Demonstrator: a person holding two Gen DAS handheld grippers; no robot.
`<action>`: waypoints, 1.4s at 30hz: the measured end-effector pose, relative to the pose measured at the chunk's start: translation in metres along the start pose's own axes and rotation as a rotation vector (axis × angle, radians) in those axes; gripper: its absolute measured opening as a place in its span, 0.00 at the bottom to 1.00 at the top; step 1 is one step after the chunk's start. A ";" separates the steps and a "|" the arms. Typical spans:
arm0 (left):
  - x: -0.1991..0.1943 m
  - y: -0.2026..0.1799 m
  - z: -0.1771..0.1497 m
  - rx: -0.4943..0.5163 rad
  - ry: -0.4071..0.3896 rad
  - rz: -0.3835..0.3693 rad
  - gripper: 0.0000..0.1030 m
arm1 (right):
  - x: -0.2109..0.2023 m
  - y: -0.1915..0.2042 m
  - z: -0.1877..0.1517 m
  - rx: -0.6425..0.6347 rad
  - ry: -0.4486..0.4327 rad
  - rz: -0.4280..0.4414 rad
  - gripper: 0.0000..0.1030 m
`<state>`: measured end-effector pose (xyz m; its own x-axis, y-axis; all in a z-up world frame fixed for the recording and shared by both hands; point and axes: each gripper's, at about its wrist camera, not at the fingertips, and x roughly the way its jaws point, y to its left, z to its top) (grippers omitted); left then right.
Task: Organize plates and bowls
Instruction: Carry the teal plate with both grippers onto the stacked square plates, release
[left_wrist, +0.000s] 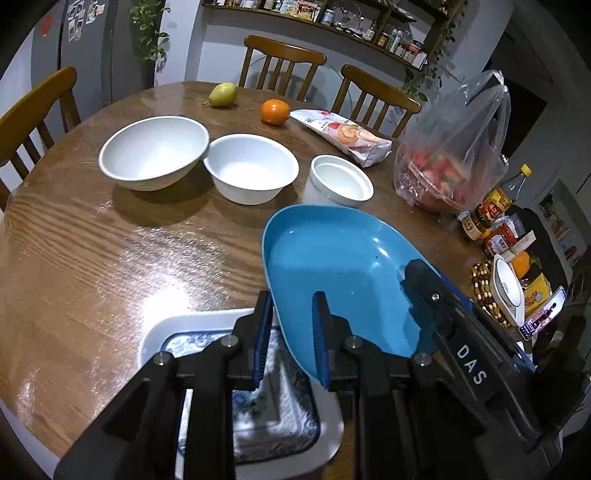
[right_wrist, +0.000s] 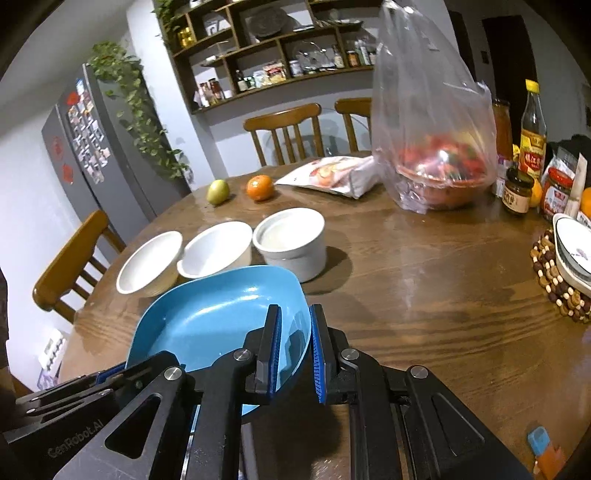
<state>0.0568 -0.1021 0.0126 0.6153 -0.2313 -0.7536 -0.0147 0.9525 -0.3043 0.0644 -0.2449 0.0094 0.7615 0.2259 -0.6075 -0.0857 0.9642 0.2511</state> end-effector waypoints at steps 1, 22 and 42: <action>-0.003 0.001 -0.001 0.003 -0.008 0.002 0.18 | -0.002 0.003 -0.001 -0.005 -0.002 0.000 0.17; -0.045 0.045 -0.029 -0.009 -0.044 0.012 0.19 | -0.026 0.054 -0.035 -0.073 0.000 0.041 0.17; -0.051 0.083 -0.058 -0.017 -0.012 0.058 0.19 | -0.023 0.088 -0.074 -0.118 0.049 0.057 0.17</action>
<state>-0.0215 -0.0226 -0.0074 0.6223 -0.1737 -0.7633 -0.0634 0.9607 -0.2703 -0.0084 -0.1547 -0.0099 0.7215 0.2845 -0.6313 -0.2053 0.9586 0.1973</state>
